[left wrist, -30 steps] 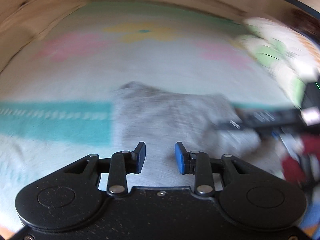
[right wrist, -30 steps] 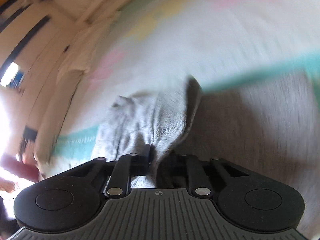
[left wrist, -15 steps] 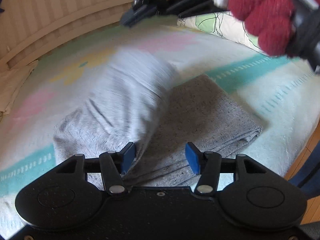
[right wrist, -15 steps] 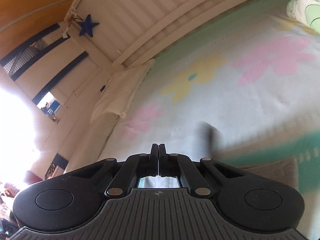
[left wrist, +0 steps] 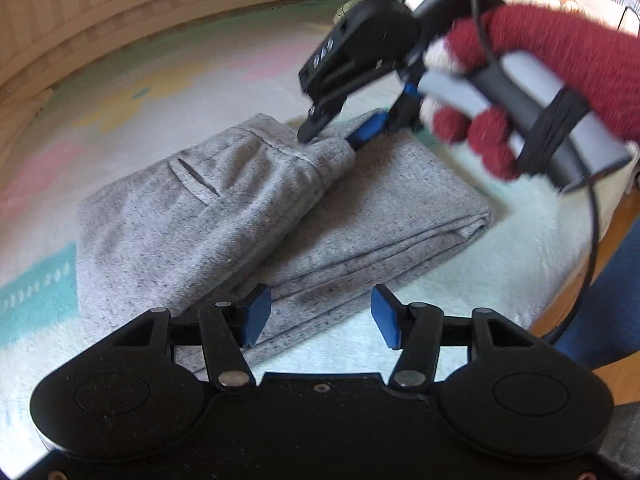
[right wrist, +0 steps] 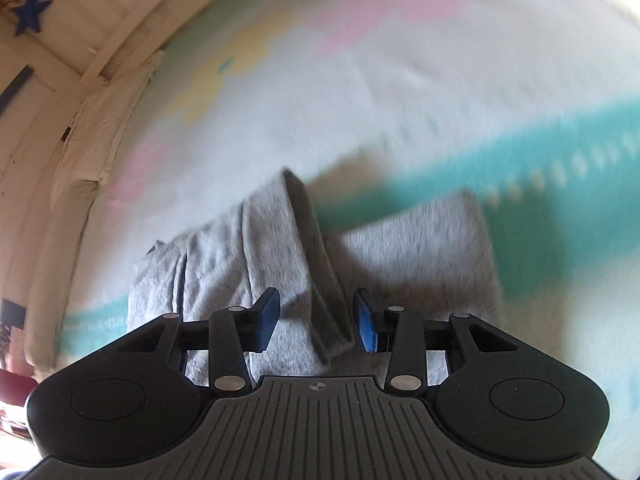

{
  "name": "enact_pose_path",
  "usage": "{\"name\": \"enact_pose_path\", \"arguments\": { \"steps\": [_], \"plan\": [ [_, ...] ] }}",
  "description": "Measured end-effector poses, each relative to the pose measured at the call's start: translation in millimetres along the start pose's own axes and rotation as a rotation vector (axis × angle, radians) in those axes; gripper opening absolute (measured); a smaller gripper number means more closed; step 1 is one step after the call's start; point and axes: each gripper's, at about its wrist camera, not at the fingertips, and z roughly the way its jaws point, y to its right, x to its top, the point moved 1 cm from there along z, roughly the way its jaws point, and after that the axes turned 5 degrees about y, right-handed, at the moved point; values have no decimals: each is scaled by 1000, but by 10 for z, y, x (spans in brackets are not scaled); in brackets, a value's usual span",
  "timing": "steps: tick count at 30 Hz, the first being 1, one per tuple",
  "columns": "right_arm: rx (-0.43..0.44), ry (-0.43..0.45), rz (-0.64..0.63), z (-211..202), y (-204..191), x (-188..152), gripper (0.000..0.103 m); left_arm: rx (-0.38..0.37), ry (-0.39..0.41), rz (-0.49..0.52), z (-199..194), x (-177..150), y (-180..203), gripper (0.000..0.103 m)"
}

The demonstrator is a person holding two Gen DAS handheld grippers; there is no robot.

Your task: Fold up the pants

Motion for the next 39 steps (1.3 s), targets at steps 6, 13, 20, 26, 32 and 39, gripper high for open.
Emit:
{"name": "enact_pose_path", "arguments": {
  "steps": [6,13,20,26,32,39],
  "plan": [
    [102,-13,-16,32,-122,-13,14,-26,23,-43,27,75,-52,60],
    [321,154,-182,-670,-597,56,7,1,64,-43,153,242,17,61],
    [359,242,-212,-1020,-595,63,6,128,55,-49,411,328,63,63],
    [229,229,-155,-960,-350,72,6,165,-42,-216,484,137,-318,65],
    [101,131,-143,-831,-112,-108,6,109,-73,-279,286,65,-437,63],
    [-16,25,-187,-781,96,-307,6,67,-136,-370,92,-91,-564,61]
  ]
}}
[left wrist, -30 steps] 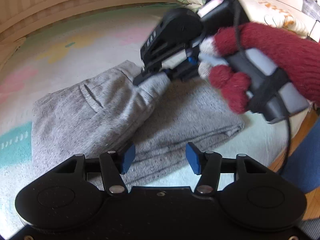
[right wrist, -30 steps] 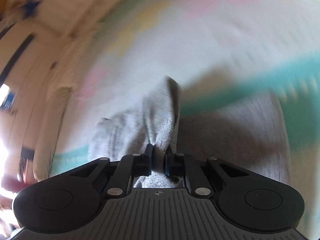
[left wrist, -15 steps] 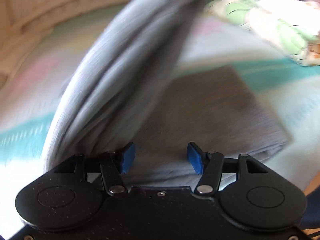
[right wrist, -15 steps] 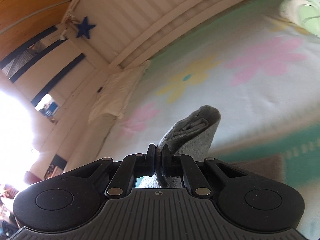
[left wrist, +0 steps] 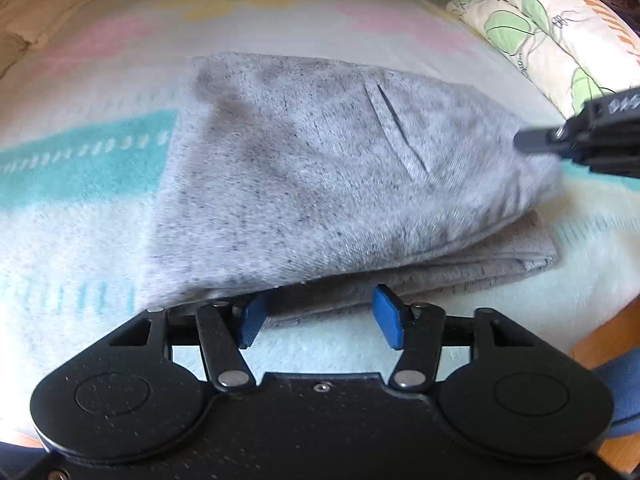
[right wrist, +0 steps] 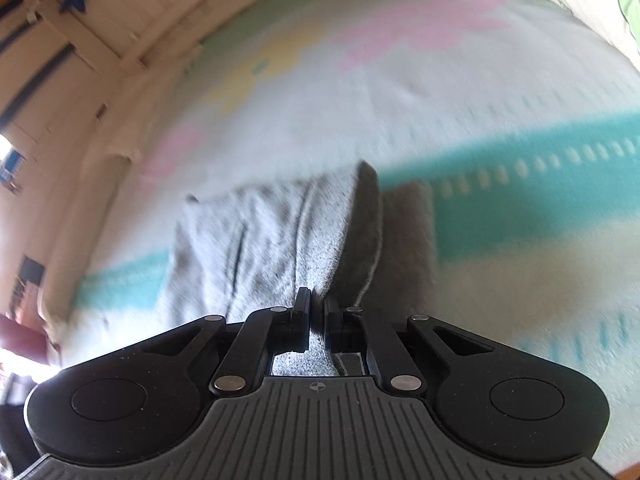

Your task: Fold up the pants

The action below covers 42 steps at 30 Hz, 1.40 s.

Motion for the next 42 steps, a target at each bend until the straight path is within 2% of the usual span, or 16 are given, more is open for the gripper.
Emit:
{"name": "enact_pose_path", "arguments": {
  "steps": [3,6,9,11,13,15,17,21,23,28,30,31,32,35,37,42],
  "plan": [
    [-54,-33,-56,78,-55,-68,6,-53,-15,-9,-66,-11,-110,61],
    [-122,-57,-138,174,-149,-124,6,-138,-5,59,-261,2,5,60],
    [-157,-67,-185,235,-204,-162,6,-179,117,159,-471,138,136,60],
    [-163,-64,-196,233,-212,-174,7,-151,218,174,-554,291,176,64],
    [-155,-57,-183,215,-195,-167,9,-95,260,134,-481,490,89,65],
    [-133,-22,-142,163,-152,-128,10,-26,241,71,-328,651,-56,65],
    [-103,48,-71,82,-69,-63,20,31,187,13,-130,731,-228,65],
    [-38,154,59,58,119,103,36,95,-14,-55,340,726,-471,68],
    [-14,153,119,168,228,173,40,95,-10,-92,390,686,-548,73],
    [-2,89,208,476,341,172,43,97,-21,-84,388,733,-542,73],
    [6,104,195,483,296,133,40,95,-29,-94,413,766,-554,73],
    [24,107,170,461,244,131,18,96,-33,-92,461,765,-535,73],
    [11,118,122,401,152,139,15,98,-34,-92,453,777,-537,73],
    [-112,187,-100,118,-169,110,2,100,-36,-89,423,842,-488,71],
    [-173,207,-173,-13,-243,56,2,99,-29,-86,393,888,-488,71],
    [-178,191,-191,-9,-221,-32,13,121,-12,-96,398,976,-571,71]
  ]
}}
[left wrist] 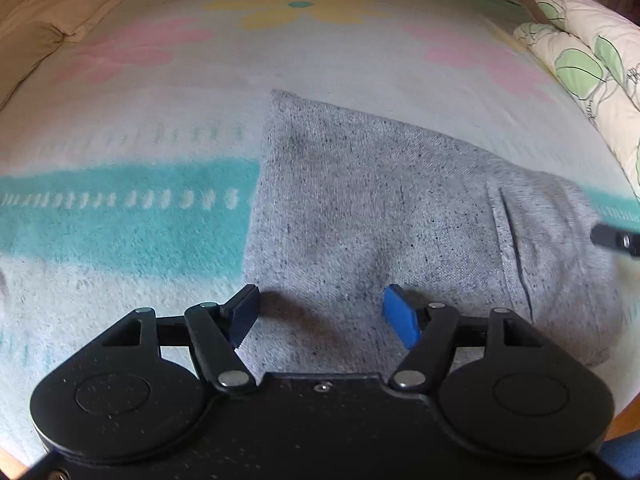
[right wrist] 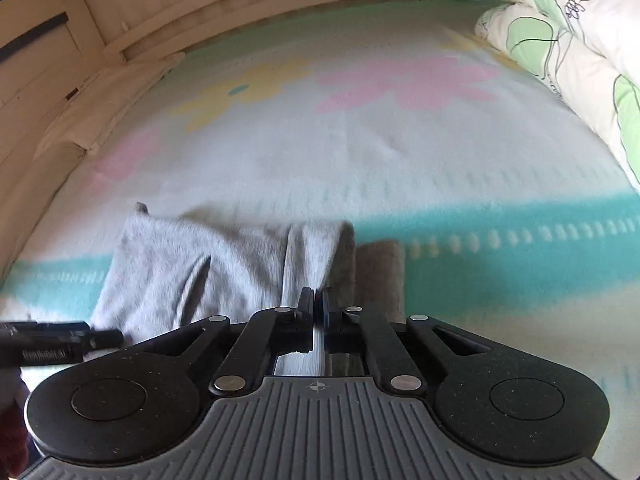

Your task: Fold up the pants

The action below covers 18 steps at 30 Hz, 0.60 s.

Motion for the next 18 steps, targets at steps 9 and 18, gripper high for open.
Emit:
{"name": "enact_pose_path", "arguments": {
  "steps": [9,18],
  "plan": [
    [-20,-11,14,74,95,-62,66,10,-19,-30,206,112,-197,83],
    [74,-122,233,380,404,-214,84,-35,-52,-17,422,163,-290,100]
  ]
}}
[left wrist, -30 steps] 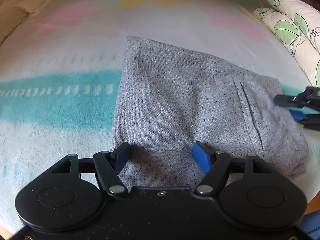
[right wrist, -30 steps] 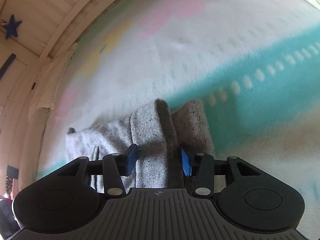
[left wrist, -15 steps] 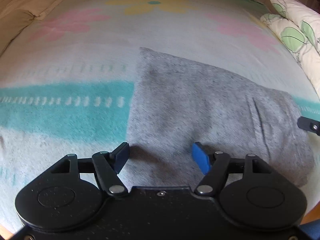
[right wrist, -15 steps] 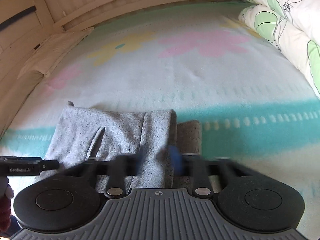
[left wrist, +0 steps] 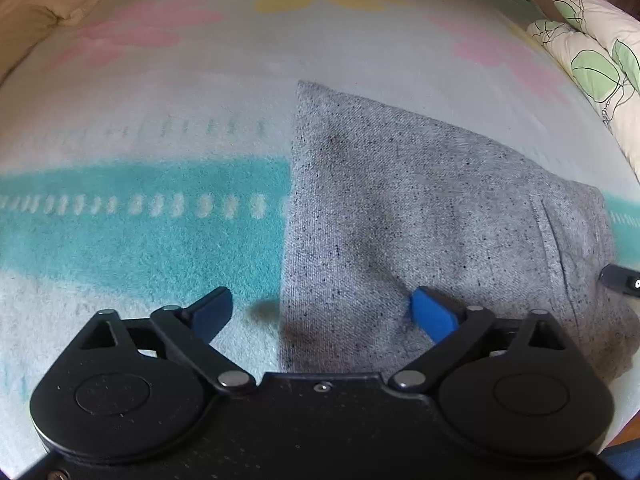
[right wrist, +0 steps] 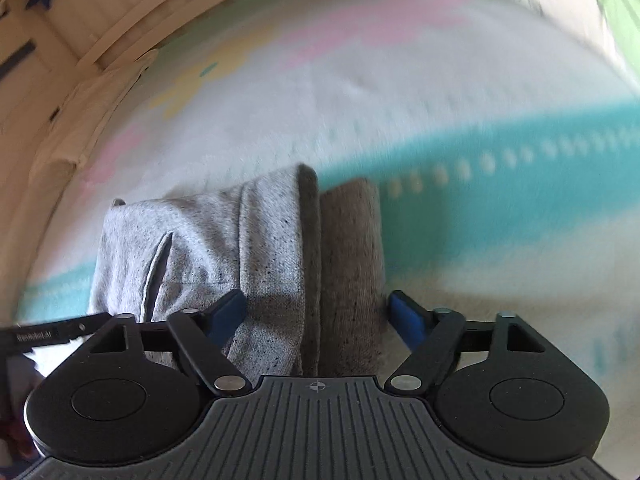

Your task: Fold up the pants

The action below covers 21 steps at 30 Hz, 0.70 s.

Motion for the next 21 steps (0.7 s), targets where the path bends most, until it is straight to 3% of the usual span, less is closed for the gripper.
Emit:
{"name": "enact_pose_path", "arguments": {
  "steps": [5,9,10,11,13,14,16,18,21],
  "plan": [
    [16,18,-60,75,-92,-17,92,-59,-28,-51,147,93,-104,103],
    [22,21,-97,84,-163,-15,88,-75,-32,-23,239,160,-27,103],
    [41,20,-94,81,-168,-9,73,-79,-32,-30,248,168,-38,103],
    [67,15,-81,76,-161,-5,49,-83,-31,-36,258,176,-44,103],
    [99,18,-52,47,-163,2,33,-100,-24,-38,279,189,-47,99],
    [91,23,-79,30,-209,0,30,-103,-17,-36,260,177,-57,94],
    [64,48,-156,-41,-348,-15,26,-159,18,-33,158,169,-35,43],
    [49,77,-214,-129,-475,-22,24,-171,20,-61,83,187,10,27],
    [79,117,-210,-297,-573,23,22,-147,72,-59,-52,153,45,23]
  ]
}}
